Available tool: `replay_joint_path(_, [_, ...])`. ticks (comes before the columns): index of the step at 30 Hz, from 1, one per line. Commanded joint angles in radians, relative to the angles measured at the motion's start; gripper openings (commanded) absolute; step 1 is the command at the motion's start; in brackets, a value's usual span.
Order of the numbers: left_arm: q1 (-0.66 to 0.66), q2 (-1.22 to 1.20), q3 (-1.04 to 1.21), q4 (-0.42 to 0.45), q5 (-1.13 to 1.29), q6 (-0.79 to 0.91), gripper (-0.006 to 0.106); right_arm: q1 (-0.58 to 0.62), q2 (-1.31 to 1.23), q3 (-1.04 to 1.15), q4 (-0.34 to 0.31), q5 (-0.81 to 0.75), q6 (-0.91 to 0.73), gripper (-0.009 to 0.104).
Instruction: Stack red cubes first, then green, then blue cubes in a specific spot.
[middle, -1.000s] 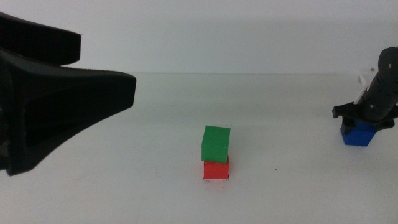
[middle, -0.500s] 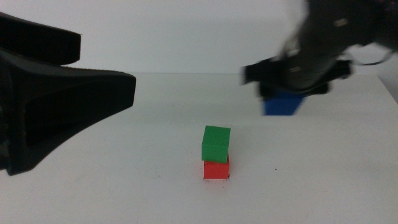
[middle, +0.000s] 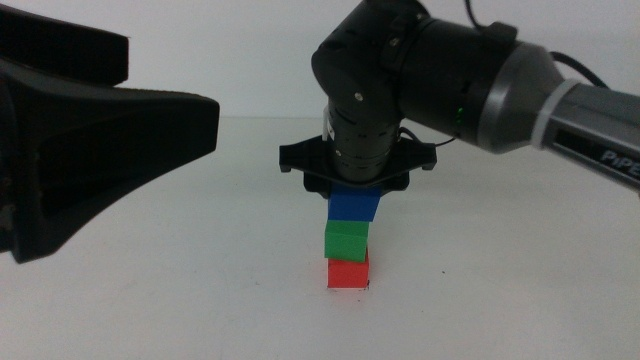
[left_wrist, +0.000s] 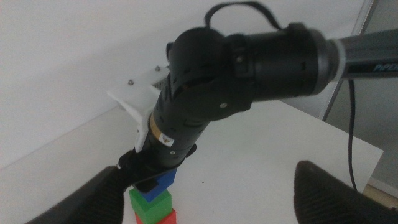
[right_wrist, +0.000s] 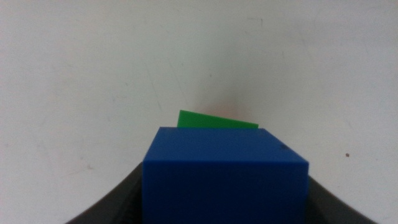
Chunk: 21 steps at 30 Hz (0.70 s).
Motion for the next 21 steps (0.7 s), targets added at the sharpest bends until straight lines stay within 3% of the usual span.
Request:
replay_joint_path(1, [-0.002, -0.003, 0.003, 0.005, -0.015, 0.0, 0.094, -0.001, 0.009, -0.011, -0.014, 0.008, 0.011, -0.001])
replay_joint_path(15, [-0.002, -0.003, 0.003, 0.005, -0.028, 0.0, 0.094, -0.005, 0.093, -0.011, -0.015, 0.008, 0.016, 0.003])
replay_joint_path(19, [-0.002, -0.003, 0.003, 0.005, -0.032, 0.0, 0.094, -0.011, 0.095, -0.011, -0.018, 0.008, 0.016, 0.018])
replay_joint_path(20, [-0.002, -0.003, 0.003, 0.005, -0.036, 0.0, 0.094, -0.013, 0.095, -0.011, -0.021, 0.008, 0.016, 0.041])
replay_joint_path(21, [-0.002, -0.003, 0.003, 0.005, -0.038, 0.0, 0.094, -0.013, 0.095, -0.011, -0.021, 0.008, 0.016, 0.051])
